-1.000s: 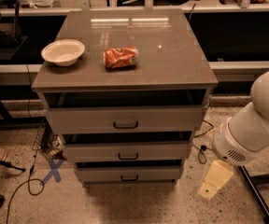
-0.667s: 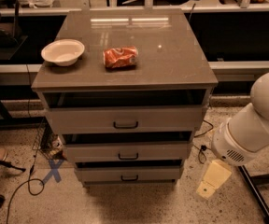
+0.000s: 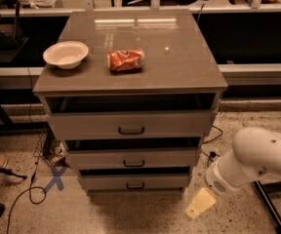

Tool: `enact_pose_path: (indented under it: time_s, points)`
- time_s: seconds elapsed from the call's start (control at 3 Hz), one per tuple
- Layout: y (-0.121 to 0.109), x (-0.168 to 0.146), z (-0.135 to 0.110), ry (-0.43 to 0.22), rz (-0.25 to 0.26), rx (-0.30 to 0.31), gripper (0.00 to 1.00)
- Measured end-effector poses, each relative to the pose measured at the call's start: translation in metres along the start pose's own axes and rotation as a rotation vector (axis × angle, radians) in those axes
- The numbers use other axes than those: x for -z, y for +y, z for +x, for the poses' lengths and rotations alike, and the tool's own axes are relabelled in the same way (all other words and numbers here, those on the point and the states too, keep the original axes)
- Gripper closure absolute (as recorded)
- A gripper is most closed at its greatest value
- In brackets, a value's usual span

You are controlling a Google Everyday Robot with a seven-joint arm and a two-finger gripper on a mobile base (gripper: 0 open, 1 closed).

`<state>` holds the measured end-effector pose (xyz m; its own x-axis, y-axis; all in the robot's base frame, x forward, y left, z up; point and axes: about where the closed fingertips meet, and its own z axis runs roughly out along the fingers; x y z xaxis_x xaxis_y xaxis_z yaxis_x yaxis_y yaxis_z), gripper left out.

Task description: Open bottom drawer

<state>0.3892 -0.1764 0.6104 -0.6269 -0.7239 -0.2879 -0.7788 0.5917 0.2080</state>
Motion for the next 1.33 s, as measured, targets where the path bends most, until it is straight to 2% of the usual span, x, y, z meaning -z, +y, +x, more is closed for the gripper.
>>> enact_pose_path:
  time_s: [0.33,0.67,1.0,1.33]
  points:
    - [-0.01,-0.08,0.023,-0.045,-0.035,-0.172,0.0]
    - [-0.022,-0.091,0.014,-0.094,-0.007,-0.188,0.0]
    - [-0.022,-0.091,0.014,-0.094,-0.007,-0.188,0.0]
    - [-0.032,-0.107,0.009,-0.109,0.0,-0.166,0.0]
